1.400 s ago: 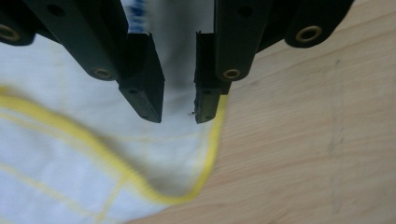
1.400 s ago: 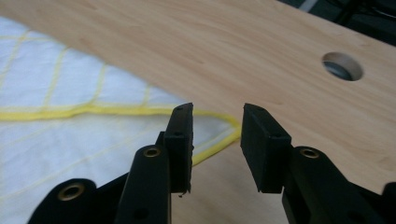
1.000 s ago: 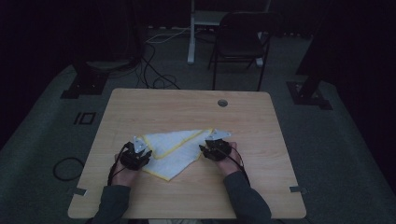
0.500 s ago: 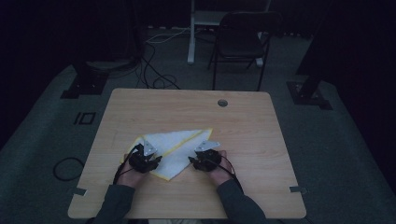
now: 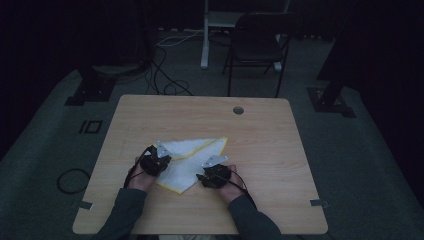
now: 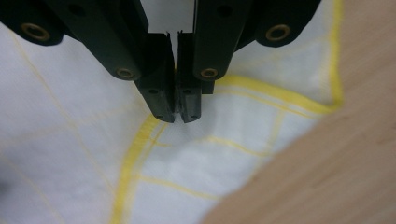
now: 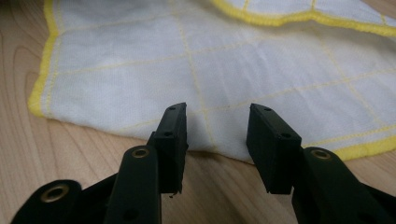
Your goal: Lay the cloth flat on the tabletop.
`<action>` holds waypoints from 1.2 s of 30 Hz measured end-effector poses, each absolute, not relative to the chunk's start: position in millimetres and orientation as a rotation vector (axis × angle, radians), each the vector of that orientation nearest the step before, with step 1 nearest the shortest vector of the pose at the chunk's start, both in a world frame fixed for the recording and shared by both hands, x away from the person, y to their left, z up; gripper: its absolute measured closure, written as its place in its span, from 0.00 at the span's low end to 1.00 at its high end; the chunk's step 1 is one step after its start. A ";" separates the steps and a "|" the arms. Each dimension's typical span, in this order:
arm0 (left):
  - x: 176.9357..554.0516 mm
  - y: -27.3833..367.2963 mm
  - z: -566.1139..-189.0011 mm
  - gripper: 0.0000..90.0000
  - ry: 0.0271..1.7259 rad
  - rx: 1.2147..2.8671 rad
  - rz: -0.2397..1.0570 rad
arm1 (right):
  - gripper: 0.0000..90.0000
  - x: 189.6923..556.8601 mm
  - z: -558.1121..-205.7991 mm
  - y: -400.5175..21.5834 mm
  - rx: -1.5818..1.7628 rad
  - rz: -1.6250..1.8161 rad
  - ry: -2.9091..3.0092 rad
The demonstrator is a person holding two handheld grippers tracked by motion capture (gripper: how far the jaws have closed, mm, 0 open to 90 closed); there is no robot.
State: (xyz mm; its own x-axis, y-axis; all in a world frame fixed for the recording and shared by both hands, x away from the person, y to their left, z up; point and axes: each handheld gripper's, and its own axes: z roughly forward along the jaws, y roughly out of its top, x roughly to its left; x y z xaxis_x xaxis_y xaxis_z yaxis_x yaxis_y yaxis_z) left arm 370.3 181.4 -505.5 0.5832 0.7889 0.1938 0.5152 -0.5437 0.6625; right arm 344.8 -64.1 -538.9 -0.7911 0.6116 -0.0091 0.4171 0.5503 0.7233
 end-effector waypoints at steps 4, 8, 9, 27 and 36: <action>387.3 187.2 -496.2 0.96 1.076 2.213 0.674 | 0.65 343.0 -539.1 -66.2 0.857 1.075 2.536; 405.7 189.1 -490.0 0.96 1.103 2.208 0.690 | 0.65 341.7 -539.1 -67.9 0.859 1.076 2.542; 410.6 189.8 -488.0 0.96 1.113 2.201 0.690 | 0.65 341.6 -539.2 -68.4 0.853 1.077 2.542; 454.5 219.5 -468.6 0.81 1.355 1.959 0.750 | 0.65 339.2 -539.3 -74.4 0.855 1.081 2.550; 440.7 220.2 -473.9 0.78 1.297 2.003 0.732 | 0.65 337.5 -538.8 -75.7 0.844 1.079 2.541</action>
